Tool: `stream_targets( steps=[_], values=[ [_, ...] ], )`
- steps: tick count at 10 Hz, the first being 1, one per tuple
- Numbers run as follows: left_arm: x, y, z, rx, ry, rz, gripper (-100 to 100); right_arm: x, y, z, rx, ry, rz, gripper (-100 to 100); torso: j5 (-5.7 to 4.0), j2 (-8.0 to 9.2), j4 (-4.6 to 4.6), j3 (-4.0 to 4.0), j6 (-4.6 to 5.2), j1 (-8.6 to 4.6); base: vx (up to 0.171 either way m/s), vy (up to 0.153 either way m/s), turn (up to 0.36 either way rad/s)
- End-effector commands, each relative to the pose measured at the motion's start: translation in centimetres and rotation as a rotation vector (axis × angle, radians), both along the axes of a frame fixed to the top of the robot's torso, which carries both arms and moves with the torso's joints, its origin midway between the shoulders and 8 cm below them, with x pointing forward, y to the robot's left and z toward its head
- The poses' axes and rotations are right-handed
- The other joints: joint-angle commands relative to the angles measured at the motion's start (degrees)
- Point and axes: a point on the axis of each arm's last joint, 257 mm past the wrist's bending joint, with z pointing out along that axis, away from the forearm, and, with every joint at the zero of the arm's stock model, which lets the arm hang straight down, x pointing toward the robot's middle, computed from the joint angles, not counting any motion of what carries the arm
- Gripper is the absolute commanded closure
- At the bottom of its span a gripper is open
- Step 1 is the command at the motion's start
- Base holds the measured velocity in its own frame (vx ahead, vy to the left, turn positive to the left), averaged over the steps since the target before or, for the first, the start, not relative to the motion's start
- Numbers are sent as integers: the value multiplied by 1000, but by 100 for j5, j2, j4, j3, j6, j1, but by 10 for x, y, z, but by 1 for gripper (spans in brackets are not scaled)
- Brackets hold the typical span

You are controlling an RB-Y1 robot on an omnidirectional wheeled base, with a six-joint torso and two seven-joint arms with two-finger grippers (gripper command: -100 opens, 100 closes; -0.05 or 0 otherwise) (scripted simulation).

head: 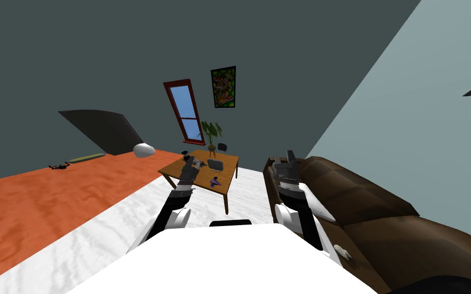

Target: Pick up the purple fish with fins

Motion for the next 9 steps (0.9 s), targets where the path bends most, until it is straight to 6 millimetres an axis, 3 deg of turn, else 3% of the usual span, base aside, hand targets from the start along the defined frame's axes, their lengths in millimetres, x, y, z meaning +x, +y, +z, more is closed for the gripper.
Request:
stream_targets(
  steps=[1, 3, 6, 9],
  values=[
    [4, 0, -14, -7, 28, -4, -100, 0, 0, 0, 0, 0, 0, 0, 0, 0, 0, 0, 0, 0, -9, 45, -26],
    [21, -3, -37, -28, 106, -19, -100, 0, 0, 0, 0, 0, 0, 0, -4, -1, 0, -1, 0, -16, -15, 37, -72],
    [31, -5, -52, -39, 159, -25, -100, 0, 0, 0, 0, 0, 0, 0, -3, -1, 0, 0, 0, -15, -13, 40, -38],
    [48, -10, -81, -57, 257, -38, -100, 0, 0, 0, 0, 0, 0, 0, -3, 1, 0, 0, 0, -14, -19, 40, -60]
  ],
)
